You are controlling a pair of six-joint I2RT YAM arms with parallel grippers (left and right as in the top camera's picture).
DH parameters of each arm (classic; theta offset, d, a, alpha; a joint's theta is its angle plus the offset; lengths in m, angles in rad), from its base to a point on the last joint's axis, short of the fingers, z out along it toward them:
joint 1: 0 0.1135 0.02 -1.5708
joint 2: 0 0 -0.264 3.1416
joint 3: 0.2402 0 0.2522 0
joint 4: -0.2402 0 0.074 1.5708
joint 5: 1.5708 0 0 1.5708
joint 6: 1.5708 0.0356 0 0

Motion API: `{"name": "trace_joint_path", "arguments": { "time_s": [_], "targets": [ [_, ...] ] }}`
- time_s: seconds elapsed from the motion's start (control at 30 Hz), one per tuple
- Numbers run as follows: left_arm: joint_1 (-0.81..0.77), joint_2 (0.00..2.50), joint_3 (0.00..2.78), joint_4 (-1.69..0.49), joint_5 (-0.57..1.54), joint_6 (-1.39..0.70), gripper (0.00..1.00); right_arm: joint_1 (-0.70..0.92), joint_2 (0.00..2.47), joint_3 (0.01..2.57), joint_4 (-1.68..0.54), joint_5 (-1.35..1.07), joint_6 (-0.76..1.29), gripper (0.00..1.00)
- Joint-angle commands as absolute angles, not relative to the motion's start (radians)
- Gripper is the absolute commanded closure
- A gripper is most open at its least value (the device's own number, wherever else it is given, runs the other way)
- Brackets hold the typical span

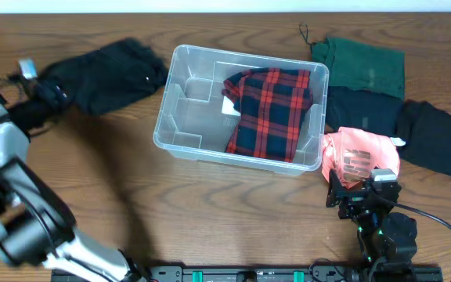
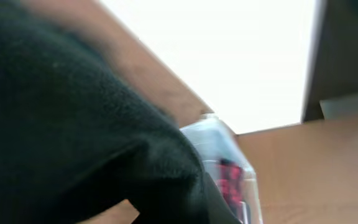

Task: Pack container
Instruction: 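Move the left gripper to the black garment and grasp it, then lift the black garment with the left gripper and carry it over the bin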

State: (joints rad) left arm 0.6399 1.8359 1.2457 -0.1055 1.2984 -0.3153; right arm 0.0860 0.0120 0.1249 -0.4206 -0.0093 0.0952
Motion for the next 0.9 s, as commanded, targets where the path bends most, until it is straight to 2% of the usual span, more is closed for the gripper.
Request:
{"name": "trace_joint_path", "arguments": {
  "time_s": [0.0,0.2,0.37,0.63,0.77,0.87],
  "targets": [
    [0.625,1.628,1.259,-0.083,1.429,-0.364,0.94,0.08,0.006,0.122,-0.419,-0.015,0.1,0.01],
    [0.545,1.386,1.259,0.123,1.43,-0.597,0.94,0.08,0.006,0.122,-0.419,-0.015,0.1,0.01],
    [0.349,1.279,1.259,0.359,1.429,-0.74,0.94,0.08,0.006,0.122,-0.419,-0.015,0.1,0.01],
    [-0.066,1.325,1.259,0.398,1.43,-0.606,0.94,0.08,0.006,0.122,-0.419,-0.015,0.1,0.01],
    [-0.203,1.425,1.259,0.398,1.493,-0.441,0.94,0.08,0.006,0.122,-0.419,-0.015,0.1,0.01],
    [-0.245,1.515,1.259,0.398,1.573,-0.352,0.94,0.08,0.006,0.122,-0.419,-0.015,0.1,0.01]
  ]
}}
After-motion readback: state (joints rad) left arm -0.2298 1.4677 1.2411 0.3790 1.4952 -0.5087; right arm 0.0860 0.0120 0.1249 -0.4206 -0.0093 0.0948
